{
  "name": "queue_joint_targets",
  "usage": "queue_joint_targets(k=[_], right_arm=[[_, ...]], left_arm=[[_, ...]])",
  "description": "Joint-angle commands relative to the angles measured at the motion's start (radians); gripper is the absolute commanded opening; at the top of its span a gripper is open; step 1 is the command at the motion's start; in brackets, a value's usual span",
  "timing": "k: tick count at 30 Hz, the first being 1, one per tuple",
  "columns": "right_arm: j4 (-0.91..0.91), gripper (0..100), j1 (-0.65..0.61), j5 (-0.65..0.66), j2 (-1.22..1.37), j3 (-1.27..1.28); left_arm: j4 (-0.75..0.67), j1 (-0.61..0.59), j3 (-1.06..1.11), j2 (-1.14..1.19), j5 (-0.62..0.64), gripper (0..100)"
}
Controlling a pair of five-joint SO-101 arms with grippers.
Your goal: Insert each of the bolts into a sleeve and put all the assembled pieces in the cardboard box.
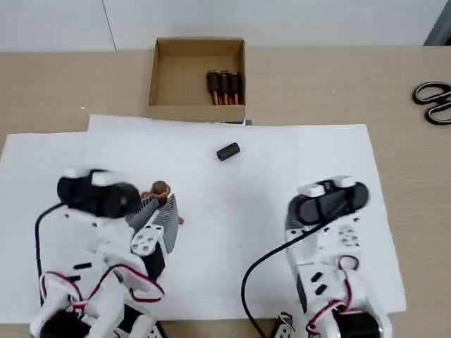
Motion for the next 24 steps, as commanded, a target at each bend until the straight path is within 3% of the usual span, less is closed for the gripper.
queue_joint_targets(k=[1,10,16,24], right_arm=[[-0.091,0.3,-0.136,-0.049,-0.01,0.06],[-0.245,0.3,-0.409,-0.055,-0.01,0.213],[-0.317,0.3,-0.556,-0.052,-0.01,0.264],[-0.344,0.3,-0.616,-0.052,-0.01,0.269]], left_arm=[[-0.101,0.005,0.12,-0.135,0.005,1],[-0.371,-0.017,0.337,-0.18,0.038,1],[-0.388,-0.015,0.378,-0.18,0.144,1],[-0.388,0.017,0.375,-0.18,0.229,1]])
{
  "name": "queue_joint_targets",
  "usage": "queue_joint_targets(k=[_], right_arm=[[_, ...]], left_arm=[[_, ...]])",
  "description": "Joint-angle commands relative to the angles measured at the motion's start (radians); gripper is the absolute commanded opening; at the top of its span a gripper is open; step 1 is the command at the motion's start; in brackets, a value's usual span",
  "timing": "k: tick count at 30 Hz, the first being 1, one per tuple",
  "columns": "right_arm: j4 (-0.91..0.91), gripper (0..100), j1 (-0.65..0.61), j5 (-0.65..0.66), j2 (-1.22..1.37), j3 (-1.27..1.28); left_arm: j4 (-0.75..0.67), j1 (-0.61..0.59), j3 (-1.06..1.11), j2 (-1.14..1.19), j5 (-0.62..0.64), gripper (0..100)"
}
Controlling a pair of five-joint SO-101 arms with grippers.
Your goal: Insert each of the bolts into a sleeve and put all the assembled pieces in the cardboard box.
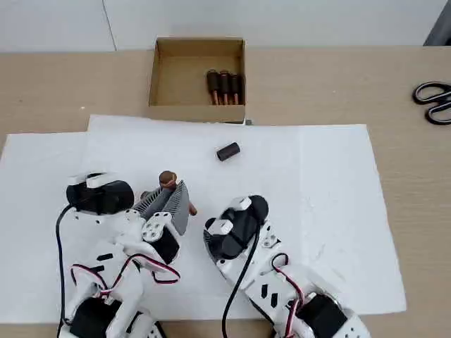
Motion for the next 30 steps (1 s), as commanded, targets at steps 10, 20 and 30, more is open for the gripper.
queue_joint_targets(k=[10,20,30], right_arm=[[-0.048,0.3,-0.007,-0.005,-0.01,0.06],[-0.162,0.3,-0.007,0.054,-0.01,0.092],[-0.193,0.3,-0.007,0.058,-0.01,0.094]], left_arm=[[-0.032,0.051,-0.013,-0.009,0.009,1],[-0.003,0.054,-0.038,-0.009,0.009,1],[0.02,0.086,-0.038,-0.009,0.011,1]])
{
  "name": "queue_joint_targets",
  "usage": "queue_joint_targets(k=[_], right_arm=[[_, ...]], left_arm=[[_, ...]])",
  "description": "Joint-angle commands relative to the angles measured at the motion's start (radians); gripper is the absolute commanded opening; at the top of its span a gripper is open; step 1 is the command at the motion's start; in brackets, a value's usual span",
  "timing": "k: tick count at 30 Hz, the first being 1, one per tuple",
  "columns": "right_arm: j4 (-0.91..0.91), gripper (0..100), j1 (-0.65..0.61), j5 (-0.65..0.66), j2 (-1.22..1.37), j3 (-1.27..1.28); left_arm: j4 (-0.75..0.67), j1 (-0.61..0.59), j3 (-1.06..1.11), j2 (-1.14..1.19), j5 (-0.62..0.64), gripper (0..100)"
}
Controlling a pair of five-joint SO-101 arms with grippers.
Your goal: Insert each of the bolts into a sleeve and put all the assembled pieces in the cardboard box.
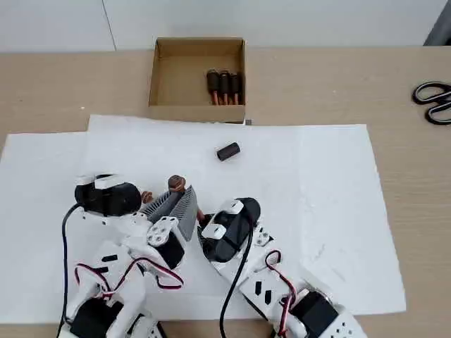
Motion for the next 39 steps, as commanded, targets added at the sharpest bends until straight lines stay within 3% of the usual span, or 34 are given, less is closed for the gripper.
queue_joint_targets(k=[1,8,16,30,36,39], right_arm=[[-0.031,0.3,-0.007,0.012,-0.012,-0.006],[-0.031,0.3,-0.007,0.011,-0.012,-0.009],[-0.163,0.3,-0.007,0.015,-0.012,-0.012],[-0.242,0.3,-0.005,0.123,-0.012,-0.008],[-0.24,0.3,-0.005,0.123,-0.012,0.018],[-0.242,0.3,-0.008,0.123,-0.012,0.031]], left_arm=[[0.005,0.028,-0.038,-0.008,0.008,1],[0.006,0.032,-0.036,-0.006,0.008,1],[0.18,0.086,-0.033,-0.003,0.003,1],[0.189,0.086,0.028,-0.006,-0.029,1],[0.189,0.084,0.028,-0.005,-0.057,18],[0.189,0.083,0.028,-0.003,-0.057,20]])
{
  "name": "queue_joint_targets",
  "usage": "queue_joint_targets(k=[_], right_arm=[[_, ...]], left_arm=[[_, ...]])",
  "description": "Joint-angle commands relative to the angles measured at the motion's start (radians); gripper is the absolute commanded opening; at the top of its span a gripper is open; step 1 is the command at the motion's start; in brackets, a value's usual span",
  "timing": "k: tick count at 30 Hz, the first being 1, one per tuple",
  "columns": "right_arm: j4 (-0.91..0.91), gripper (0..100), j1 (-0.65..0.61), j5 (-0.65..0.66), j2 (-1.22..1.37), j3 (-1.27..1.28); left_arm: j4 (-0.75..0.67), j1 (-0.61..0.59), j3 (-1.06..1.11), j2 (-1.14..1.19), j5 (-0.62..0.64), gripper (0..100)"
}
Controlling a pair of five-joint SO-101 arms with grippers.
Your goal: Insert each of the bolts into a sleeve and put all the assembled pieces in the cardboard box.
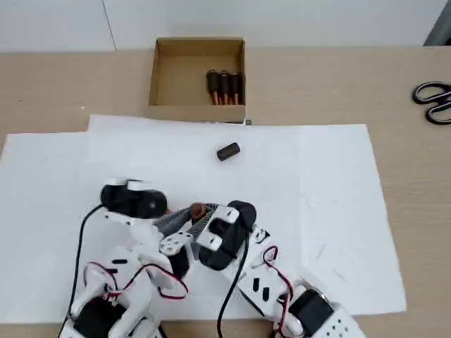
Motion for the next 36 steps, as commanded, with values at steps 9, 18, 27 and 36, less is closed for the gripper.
queue_joint_targets(k=[9,18,27,36], right_arm=[[-0.048,0.3,-0.007,0.014,-0.015,-0.014],[-0.045,0.3,0.016,0.014,-0.013,0.006],[-0.047,0.3,0.232,0.012,-0.015,0.026],[-0.015,0.3,0.447,-0.083,-0.004,-0.063]], left_arm=[[-0.012,-0.071,-0.035,-0.006,-0.014,20],[-0.012,-0.094,-0.147,-0.006,-0.054,0],[-0.002,-0.322,-0.07,-0.006,-0.356,0],[-0.005,-0.506,0.177,-0.006,-0.526,1]])
